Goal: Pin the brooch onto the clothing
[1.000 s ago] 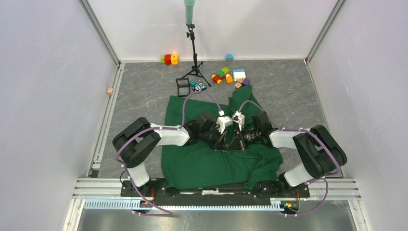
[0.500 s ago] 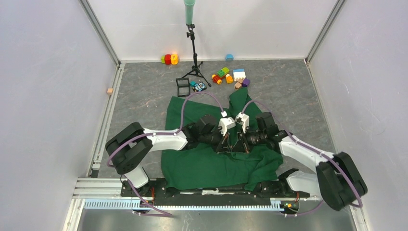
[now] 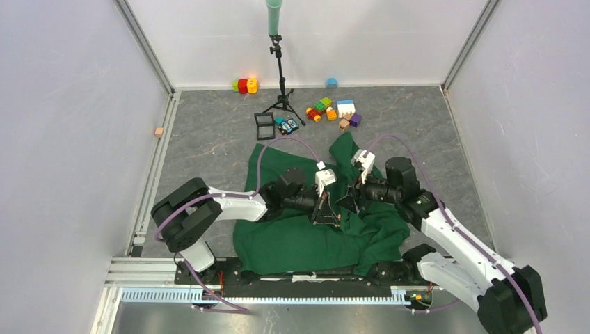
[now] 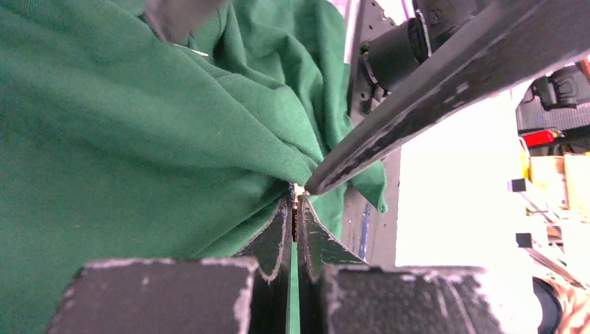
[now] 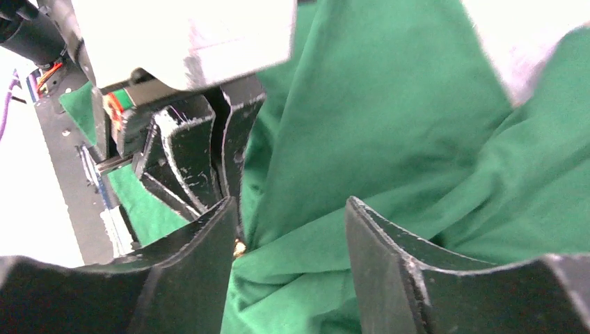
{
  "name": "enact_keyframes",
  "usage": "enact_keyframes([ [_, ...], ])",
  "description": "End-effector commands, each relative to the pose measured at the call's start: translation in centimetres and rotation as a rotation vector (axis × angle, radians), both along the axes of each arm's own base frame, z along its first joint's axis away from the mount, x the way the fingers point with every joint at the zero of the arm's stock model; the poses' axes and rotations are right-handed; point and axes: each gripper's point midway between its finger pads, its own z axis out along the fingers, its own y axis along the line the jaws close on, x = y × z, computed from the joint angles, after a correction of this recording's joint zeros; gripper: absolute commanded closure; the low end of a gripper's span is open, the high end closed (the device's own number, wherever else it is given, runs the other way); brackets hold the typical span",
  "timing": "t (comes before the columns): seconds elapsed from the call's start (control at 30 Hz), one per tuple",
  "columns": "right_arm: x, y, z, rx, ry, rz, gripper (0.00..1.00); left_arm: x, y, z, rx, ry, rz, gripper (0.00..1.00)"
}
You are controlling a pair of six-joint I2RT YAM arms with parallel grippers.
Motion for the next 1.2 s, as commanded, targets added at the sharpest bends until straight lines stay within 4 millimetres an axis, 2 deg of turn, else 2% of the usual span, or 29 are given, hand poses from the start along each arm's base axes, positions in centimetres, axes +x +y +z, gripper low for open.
enact_keyframes([
  [0.0, 1.5, 1.0, 4.4, 0.104, -0.235, 0.031, 0.33, -2.0, 0.1, 3.9, -0.125, 0.005, -0.113, 0.98],
  [0.07, 0.6, 1.8, 5.6, 0.174, -0.294, 0.103, 0.29, -2.3, 0.3, 4.1, -0.129, 0.007, -0.128, 0.98],
  [0.2, -1.7, 2.9, 6.7, 0.259, -0.332, 0.252, 0.26, -2.3, 0.7, 4.0, -0.128, 0.010, -0.127, 0.98],
  [0.3, -3.0, 3.0, 6.5, 0.285, -0.332, 0.316, 0.24, -1.9, 1.2, 4.1, -0.144, 0.021, -0.119, 0.98],
  [0.5, -5.3, 3.3, 5.9, 0.344, -0.267, 0.402, 0.21, -1.7, 2.2, 5.6, -0.189, 0.028, -0.130, 0.98],
  [0.87, -6.2, 4.1, 3.7, 0.344, -0.151, 0.440, 0.20, -2.1, 2.9, 8.6, -0.237, -0.015, -0.155, 0.98],
  [1.0, -6.7, 4.2, 4.1, 0.379, -0.136, 0.455, 0.20, -2.3, 3.2, 9.2, -0.249, -0.024, -0.154, 0.98],
  [1.17, -7.5, 4.1, 4.5, 0.411, -0.134, 0.471, 0.20, -1.9, 3.6, 8.9, -0.245, -0.021, -0.132, 0.98],
])
